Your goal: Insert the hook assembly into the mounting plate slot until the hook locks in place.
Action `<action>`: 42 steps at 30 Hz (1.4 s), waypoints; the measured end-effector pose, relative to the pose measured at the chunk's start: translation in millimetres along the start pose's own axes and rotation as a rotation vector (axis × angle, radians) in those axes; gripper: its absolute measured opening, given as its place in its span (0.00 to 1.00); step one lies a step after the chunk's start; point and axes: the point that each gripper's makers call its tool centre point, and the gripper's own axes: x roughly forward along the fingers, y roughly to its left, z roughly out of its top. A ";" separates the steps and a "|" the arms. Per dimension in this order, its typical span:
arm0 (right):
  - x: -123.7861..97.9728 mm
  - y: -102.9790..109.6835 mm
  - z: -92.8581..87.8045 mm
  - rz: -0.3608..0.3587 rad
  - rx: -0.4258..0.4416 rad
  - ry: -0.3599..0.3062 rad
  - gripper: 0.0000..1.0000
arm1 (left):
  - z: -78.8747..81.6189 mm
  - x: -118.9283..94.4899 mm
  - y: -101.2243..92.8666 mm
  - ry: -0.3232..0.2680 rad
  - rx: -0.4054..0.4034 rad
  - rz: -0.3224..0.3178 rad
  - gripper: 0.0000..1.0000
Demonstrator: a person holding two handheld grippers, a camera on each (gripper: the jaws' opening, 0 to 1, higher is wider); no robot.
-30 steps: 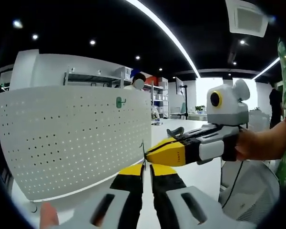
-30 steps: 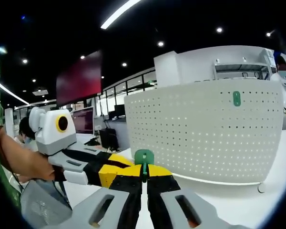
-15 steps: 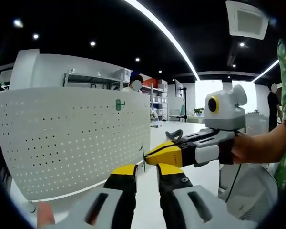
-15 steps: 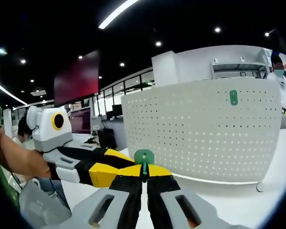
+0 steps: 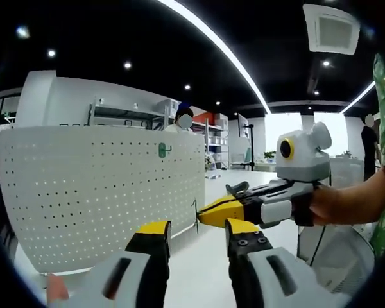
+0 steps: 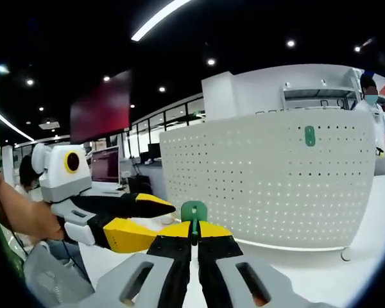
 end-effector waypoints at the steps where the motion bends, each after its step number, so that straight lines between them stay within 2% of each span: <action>1: -0.2 -0.1 0.4 -0.001 -0.001 -0.001 0.01 | 2.0 -0.1 0.4 -0.009 0.003 0.004 0.40; 8: -1.2 -2.4 2.5 -0.007 -0.002 -0.006 0.01 | 5.3 -0.4 6.8 -0.015 -0.024 0.043 0.62; 10: -1.4 -2.9 3.0 -0.009 -0.004 -0.007 0.01 | 6.2 -0.9 7.8 -0.019 -0.028 0.050 0.64; 15: -1.8 -4.0 4.6 -0.013 -0.005 -0.012 0.01 | 12.4 -1.7 11.0 -0.045 -0.044 0.075 0.80; 22: -2.1 -5.0 6.8 -0.020 -0.006 -0.019 0.01 | 21.4 -1.9 7.2 -0.084 -0.048 0.060 0.83; 24: -2.2 -5.2 7.3 -0.022 -0.007 -0.020 0.01 | 22.6 -1.6 6.9 -0.091 -0.055 0.062 0.87; 28: -2.2 -6.4 9.4 -0.027 -0.009 -0.025 0.01 | 21.3 -0.9 5.3 -0.083 -0.061 0.054 0.89; 30: -2.3 -7.4 10.0 -0.032 -0.009 -0.026 0.01 | 22.2 -0.2 4.1 -0.091 -0.072 0.049 0.94; 35: -2.1 -10.1 10.6 -0.041 -0.007 -0.029 0.01 | 21.1 0.2 1.5 -0.086 -0.066 0.041 1.00; 38: -1.6 -13.8 11.7 -0.052 -0.005 -0.032 0.01 | 20.0 0.6 -1.1 -0.074 -0.083 0.027 1.00; 42: -0.9 -17.1 15.8 -0.065 -0.006 -0.040 0.01 | 22.0 0.1 -0.6 -0.082 -0.045 0.038 1.00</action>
